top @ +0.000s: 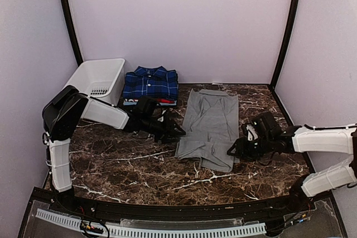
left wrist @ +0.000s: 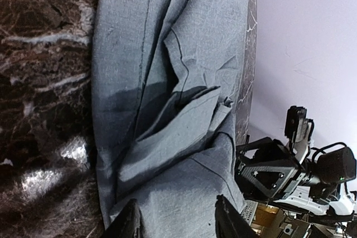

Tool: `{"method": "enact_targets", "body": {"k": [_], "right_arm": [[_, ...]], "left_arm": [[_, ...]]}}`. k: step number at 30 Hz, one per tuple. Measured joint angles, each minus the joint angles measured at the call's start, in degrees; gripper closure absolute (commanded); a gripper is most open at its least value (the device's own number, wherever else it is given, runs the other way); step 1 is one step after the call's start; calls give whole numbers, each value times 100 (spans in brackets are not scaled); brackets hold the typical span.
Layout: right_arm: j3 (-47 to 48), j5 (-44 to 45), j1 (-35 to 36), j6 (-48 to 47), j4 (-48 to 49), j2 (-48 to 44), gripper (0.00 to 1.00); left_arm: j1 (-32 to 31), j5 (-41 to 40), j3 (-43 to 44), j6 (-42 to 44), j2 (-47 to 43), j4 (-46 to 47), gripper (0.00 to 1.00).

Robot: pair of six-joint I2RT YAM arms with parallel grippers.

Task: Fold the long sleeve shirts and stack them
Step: Fold the rectangle-folded shirt at the center of the board, then adjust the 2/3-rectangle-folded shirt at the center of the board.

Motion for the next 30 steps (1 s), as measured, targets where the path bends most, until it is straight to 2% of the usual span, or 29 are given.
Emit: {"method": "enact_targets", "body": {"k": [10, 15, 23, 30], "right_arm": [[-627, 81, 704, 560, -44, -280, 52], [-713, 74, 748, 776, 232, -256, 58], [-732, 0, 828, 992, 713, 46, 67], [-732, -2, 857, 1056, 778, 105, 69]], "left_arm": [[61, 98, 118, 258, 4, -81, 51], [61, 61, 109, 570, -2, -352, 50], [39, 28, -654, 1158, -675, -861, 50], [-262, 190, -1054, 1202, -890, -841, 53]]}}
